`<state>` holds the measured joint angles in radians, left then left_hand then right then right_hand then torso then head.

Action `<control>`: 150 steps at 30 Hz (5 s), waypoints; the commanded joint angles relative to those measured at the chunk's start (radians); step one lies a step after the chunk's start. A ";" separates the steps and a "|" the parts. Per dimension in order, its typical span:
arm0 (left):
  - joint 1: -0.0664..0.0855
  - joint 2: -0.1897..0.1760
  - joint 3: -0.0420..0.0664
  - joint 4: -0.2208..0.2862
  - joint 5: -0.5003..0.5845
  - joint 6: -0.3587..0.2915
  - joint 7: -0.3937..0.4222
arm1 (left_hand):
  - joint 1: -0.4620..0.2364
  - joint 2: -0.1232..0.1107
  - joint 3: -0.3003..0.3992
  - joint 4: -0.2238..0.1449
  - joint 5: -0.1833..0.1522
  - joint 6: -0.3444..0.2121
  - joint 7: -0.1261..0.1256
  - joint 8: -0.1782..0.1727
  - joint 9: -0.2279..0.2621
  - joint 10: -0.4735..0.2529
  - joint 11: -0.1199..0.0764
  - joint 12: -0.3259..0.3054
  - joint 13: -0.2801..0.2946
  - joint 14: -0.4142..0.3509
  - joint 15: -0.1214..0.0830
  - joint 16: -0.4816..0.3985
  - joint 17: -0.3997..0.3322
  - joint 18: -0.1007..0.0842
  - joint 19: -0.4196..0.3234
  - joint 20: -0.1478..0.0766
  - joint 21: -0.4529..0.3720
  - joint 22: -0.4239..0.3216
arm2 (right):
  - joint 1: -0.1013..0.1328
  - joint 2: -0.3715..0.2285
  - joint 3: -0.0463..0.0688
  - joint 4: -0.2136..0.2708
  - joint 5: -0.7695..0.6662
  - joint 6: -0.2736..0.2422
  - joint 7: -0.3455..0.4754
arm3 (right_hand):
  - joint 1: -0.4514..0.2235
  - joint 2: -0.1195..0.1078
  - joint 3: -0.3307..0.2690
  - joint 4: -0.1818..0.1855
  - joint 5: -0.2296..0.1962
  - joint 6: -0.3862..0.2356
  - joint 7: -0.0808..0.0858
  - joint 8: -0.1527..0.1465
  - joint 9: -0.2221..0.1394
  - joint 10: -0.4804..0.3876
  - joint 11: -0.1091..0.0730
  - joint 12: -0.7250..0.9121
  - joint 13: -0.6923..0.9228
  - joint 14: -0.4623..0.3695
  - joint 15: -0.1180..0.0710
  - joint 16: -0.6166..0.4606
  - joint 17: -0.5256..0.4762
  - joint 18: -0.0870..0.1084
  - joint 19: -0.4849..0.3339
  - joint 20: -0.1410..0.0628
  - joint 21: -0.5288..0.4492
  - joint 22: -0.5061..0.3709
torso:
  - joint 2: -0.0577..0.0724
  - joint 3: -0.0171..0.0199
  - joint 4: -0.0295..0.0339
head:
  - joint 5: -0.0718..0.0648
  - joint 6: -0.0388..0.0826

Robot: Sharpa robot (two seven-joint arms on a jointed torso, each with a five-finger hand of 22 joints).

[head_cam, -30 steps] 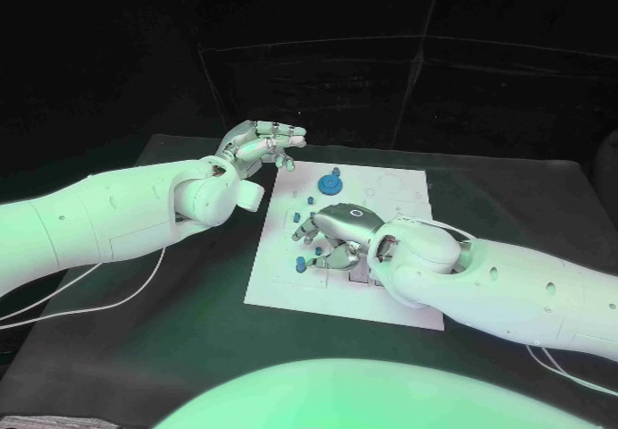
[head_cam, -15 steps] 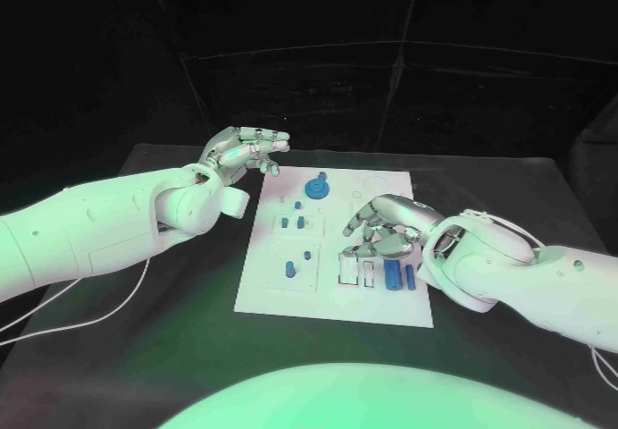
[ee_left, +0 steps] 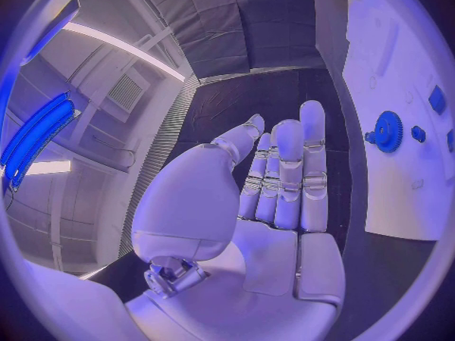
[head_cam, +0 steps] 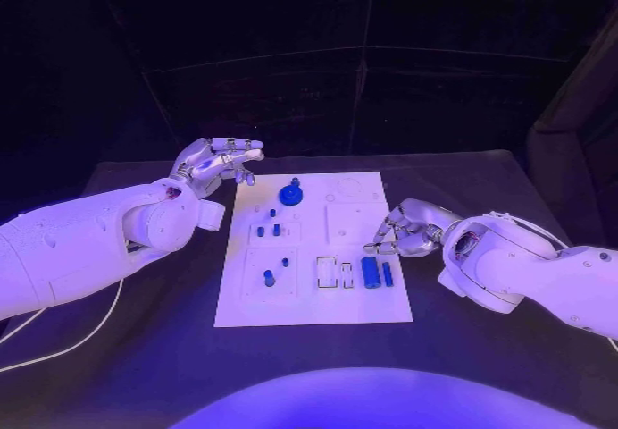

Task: Assemble the parts on the task board

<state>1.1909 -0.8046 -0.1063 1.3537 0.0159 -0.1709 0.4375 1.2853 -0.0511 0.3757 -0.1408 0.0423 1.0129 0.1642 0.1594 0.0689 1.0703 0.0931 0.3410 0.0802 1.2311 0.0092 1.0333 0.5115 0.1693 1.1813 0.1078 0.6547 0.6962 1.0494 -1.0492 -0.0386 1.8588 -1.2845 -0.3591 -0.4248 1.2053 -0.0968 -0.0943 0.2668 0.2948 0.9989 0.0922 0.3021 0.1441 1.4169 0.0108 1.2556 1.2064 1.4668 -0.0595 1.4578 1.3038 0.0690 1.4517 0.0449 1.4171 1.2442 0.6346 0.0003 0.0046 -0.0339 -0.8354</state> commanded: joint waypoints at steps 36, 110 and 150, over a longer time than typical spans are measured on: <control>-0.002 -0.006 0.000 0.005 0.002 0.010 0.008 | 0.001 0.011 -0.007 -0.001 0.006 -0.001 0.003 0.002 -0.001 -0.008 0.002 0.004 -0.001 -0.008 0.002 -0.007 -0.001 0.013 -0.005 0.003 -0.006 -0.001 | -0.078 0.095 0.000 -0.024 -0.226 0.135 -0.191 | 0.038 0.006 -0.047 0.018 -0.012 -0.017 0.000 0.035 0.024 0.025 0.000 0.054 0.076 0.068 -0.001 0.030 0.062 -0.012 0.016 0.003 0.021 0.038 | 0.001 -0.0016 0.0045 | -0.004 -0.017; -0.005 -0.003 0.000 0.005 0.002 0.018 0.001 | 0.001 0.011 -0.010 -0.001 0.006 -0.001 0.003 0.003 -0.001 -0.009 0.002 0.005 -0.001 -0.008 0.002 -0.006 -0.001 0.013 -0.005 0.003 -0.007 -0.002 | -0.098 0.218 0.002 -0.027 -0.031 -0.135 -0.215 | 0.025 0.091 -0.127 0.022 0.090 0.080 -0.040 0.078 0.100 0.034 -0.035 0.014 0.091 0.066 -0.029 0.029 0.072 -0.017 0.025 -0.024 0.035 0.068 | 0.000 -0.0028 0.0040 | 0.006 -0.009; -0.005 -0.005 0.000 0.004 0.002 0.020 0.000 | 0.001 0.011 -0.013 -0.002 0.006 -0.002 0.003 0.003 -0.001 -0.010 0.002 0.007 -0.001 -0.010 0.002 -0.006 -0.004 0.013 -0.004 0.004 -0.009 -0.003 | -0.097 0.117 0.003 0.026 -0.089 -0.146 -0.131 | 0.093 0.062 -0.035 -0.080 0.000 0.027 -0.019 0.036 0.141 0.026 -0.018 -0.051 0.083 0.065 -0.016 0.011 0.059 -0.017 0.024 -0.013 0.029 0.070 | -0.001 -0.0018 0.0010 | -0.009 -0.006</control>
<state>1.1847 -0.8088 -0.1070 1.3562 0.0160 -0.1625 0.4335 1.2853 -0.0511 0.3671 -0.1433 0.0423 1.0129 0.1641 0.1594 0.0691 1.0667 0.0966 0.3409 0.0798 1.2275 0.0128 1.0333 0.5083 0.1692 1.1813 0.1078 0.6474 0.6942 0.9506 -0.9231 -0.0367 1.8754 -1.3701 -0.4932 -0.5917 1.3115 -0.0347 -0.1255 0.1850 0.2752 1.0285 0.0752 0.3414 0.2862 1.4452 -0.0139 1.2072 1.2883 1.4668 -0.0803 1.4713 1.3078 0.0695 1.4654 0.0231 1.4493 1.3080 0.6343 -0.0015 0.0076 -0.0394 -0.8426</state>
